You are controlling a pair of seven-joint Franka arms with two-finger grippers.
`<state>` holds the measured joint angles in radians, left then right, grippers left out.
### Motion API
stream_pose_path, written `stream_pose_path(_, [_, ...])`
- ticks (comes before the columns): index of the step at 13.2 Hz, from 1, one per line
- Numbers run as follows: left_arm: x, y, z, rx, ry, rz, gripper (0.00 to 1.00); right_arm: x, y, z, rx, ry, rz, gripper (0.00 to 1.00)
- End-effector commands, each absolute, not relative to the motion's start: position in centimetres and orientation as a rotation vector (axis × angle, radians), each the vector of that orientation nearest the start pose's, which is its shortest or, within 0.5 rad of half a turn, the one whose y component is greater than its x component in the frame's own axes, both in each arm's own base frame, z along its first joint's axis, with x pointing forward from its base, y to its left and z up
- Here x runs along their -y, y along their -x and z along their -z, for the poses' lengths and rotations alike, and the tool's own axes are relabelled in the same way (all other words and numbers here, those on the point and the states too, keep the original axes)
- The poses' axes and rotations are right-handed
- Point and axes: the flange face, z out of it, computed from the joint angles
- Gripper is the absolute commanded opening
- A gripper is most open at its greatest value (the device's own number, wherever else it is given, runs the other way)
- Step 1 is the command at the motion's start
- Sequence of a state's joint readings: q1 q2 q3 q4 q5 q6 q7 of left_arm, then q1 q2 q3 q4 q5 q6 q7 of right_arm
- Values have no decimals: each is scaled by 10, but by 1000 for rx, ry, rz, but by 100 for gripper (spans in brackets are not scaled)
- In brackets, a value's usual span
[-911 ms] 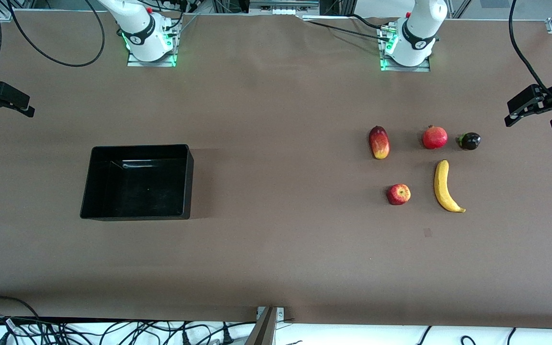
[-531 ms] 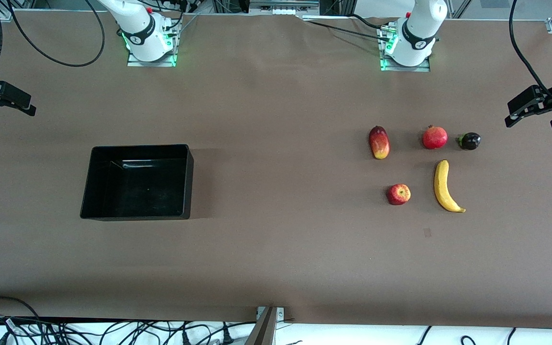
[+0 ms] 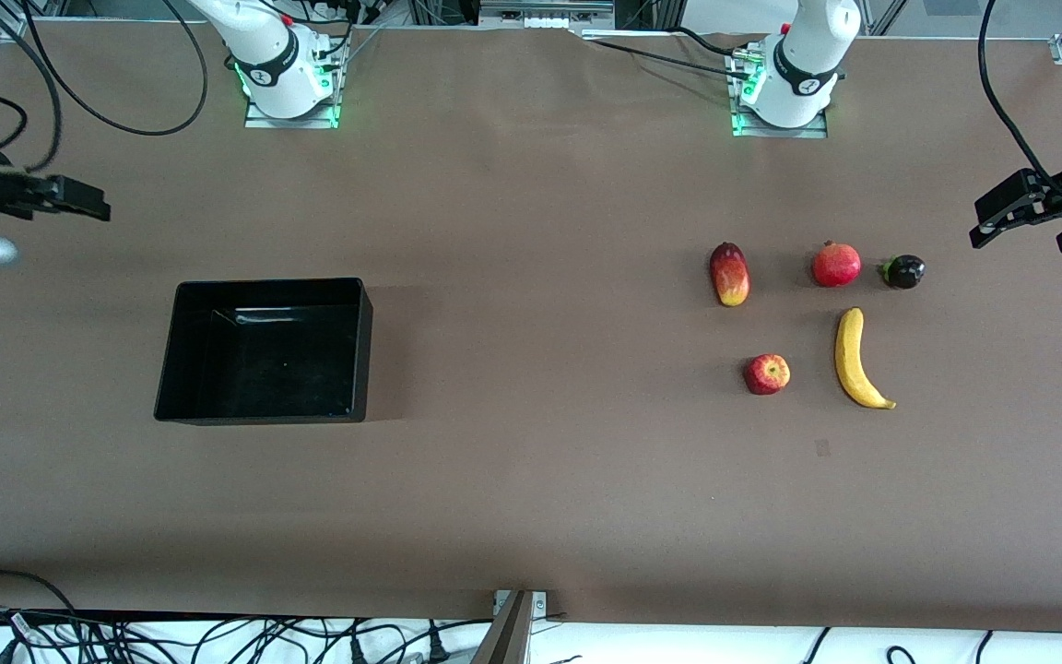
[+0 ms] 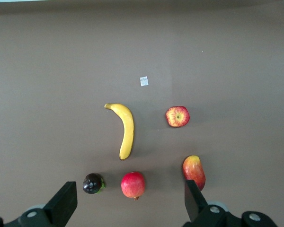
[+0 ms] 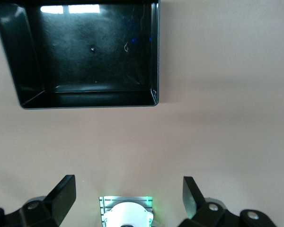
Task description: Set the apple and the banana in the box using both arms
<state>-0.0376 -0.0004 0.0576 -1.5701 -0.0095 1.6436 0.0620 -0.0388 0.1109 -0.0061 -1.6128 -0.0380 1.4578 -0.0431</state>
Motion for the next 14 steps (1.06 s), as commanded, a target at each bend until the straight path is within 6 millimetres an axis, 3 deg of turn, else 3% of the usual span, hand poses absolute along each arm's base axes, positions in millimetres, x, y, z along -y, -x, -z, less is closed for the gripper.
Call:
stream_pose_path(1, [-9, -562, -632, -55, 3144, 119, 100, 32, -573, -491, -20, 3161, -391, 100])
stream_pose_path(5, [-9, -562, -630, -53, 3144, 111, 100, 71, -565, -395, -105, 3182, -180, 100])
stream_pose_path(8, [-5, -565, -627, -9, 3146, 102, 100, 71, -548, -307, -110, 3185, 104, 100])
stream_pose_path(14, [-5, -565, -626, -4, 3146, 99, 100, 73, -546, -240, -133, 3176, 206, 100])
